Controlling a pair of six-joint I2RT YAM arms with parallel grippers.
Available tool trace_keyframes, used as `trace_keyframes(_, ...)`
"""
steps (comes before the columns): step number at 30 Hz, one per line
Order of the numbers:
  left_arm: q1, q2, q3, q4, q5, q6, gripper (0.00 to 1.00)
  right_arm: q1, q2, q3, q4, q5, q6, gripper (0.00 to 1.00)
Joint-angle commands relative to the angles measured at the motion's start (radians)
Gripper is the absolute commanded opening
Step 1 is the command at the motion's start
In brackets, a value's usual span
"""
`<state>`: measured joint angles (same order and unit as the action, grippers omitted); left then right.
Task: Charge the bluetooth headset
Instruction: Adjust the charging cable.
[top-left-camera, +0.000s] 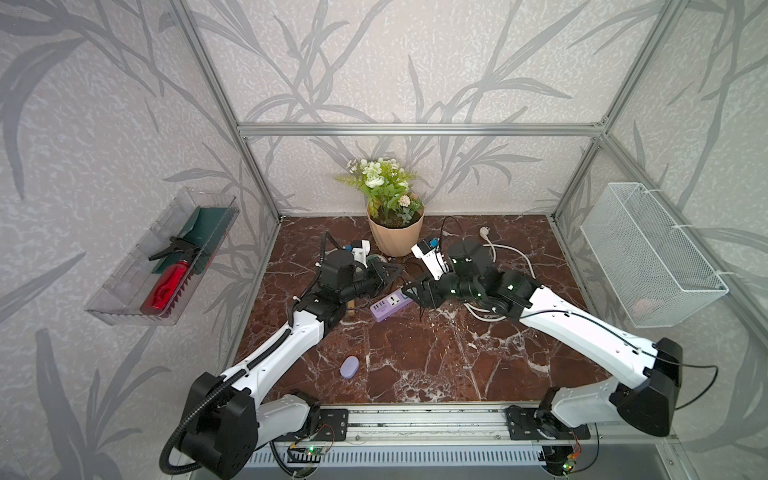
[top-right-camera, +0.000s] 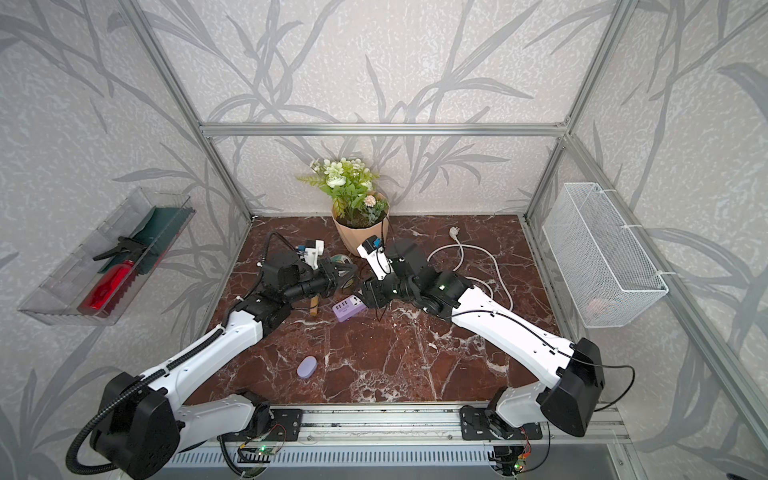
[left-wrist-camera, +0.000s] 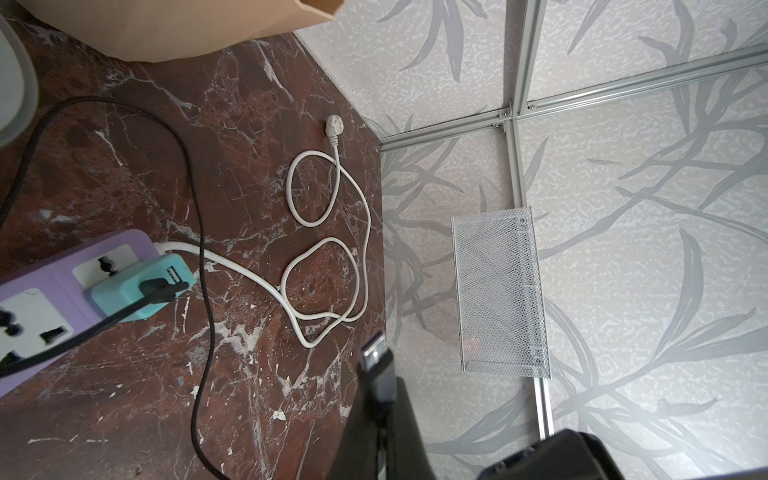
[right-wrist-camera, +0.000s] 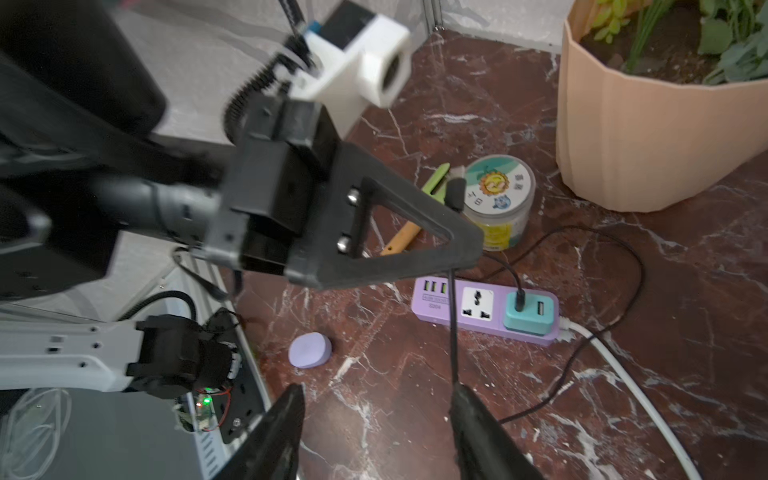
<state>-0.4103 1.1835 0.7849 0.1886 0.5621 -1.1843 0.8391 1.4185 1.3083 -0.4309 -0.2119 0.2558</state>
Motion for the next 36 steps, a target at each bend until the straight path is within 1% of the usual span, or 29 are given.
trace_keyframes(1,0.004,-0.048,0.017,0.025,-0.008,-0.038,0.0,-0.005,0.011,0.052,-0.077,0.086,-0.101,0.58)
trace_keyframes(8,0.004,-0.093,-0.016,-0.008,-0.014,-0.043,0.0,-0.006,0.105,0.133,-0.085,0.073,-0.147,0.58)
trace_keyframes(11,0.004,-0.1,-0.043,-0.009,-0.028,-0.048,0.0,-0.005,0.158,0.195,-0.094,0.036,-0.153,0.53)
trace_keyframes(14,0.004,-0.093,-0.055,0.009,-0.028,-0.06,0.0,-0.005,0.206,0.243,-0.106,0.008,-0.162,0.29)
trace_keyframes(16,0.004,-0.089,-0.048,0.011,-0.018,-0.059,0.0,-0.005,0.225,0.26,-0.117,0.0,-0.171,0.17)
trace_keyframes(17,0.004,-0.087,-0.046,0.009,-0.018,-0.058,0.0,-0.005,0.228,0.265,-0.123,-0.002,-0.175,0.15)
trace_keyframes(20,0.004,-0.088,-0.042,0.014,-0.029,-0.055,0.0,-0.005,0.233,0.27,-0.135,-0.014,-0.183,0.15)
trace_keyframes(24,0.004,-0.079,-0.032,0.015,-0.023,-0.052,0.0,-0.005,0.241,0.288,-0.166,-0.02,-0.19,0.21)
trace_keyframes(25,0.004,-0.078,-0.031,0.018,-0.019,-0.055,0.0,-0.005,0.243,0.29,-0.167,-0.017,-0.188,0.2)
trace_keyframes(27,0.004,-0.078,-0.029,0.02,-0.014,-0.058,0.0,-0.005,0.251,0.296,-0.173,-0.018,-0.193,0.13)
trace_keyframes(30,0.004,-0.084,-0.029,0.016,-0.01,-0.06,0.0,-0.005,0.262,0.304,-0.176,-0.017,-0.201,0.06)
trace_keyframes(31,0.004,-0.088,-0.029,0.013,-0.011,-0.06,0.0,-0.005,0.263,0.306,-0.175,-0.017,-0.205,0.03)
trace_keyframes(33,0.004,-0.096,-0.032,0.011,-0.019,-0.06,0.0,-0.005,0.264,0.307,-0.175,-0.016,-0.214,0.0)
trace_keyframes(36,0.004,-0.104,-0.026,0.009,-0.022,-0.057,0.0,-0.005,0.259,0.306,-0.183,-0.006,-0.227,0.0)
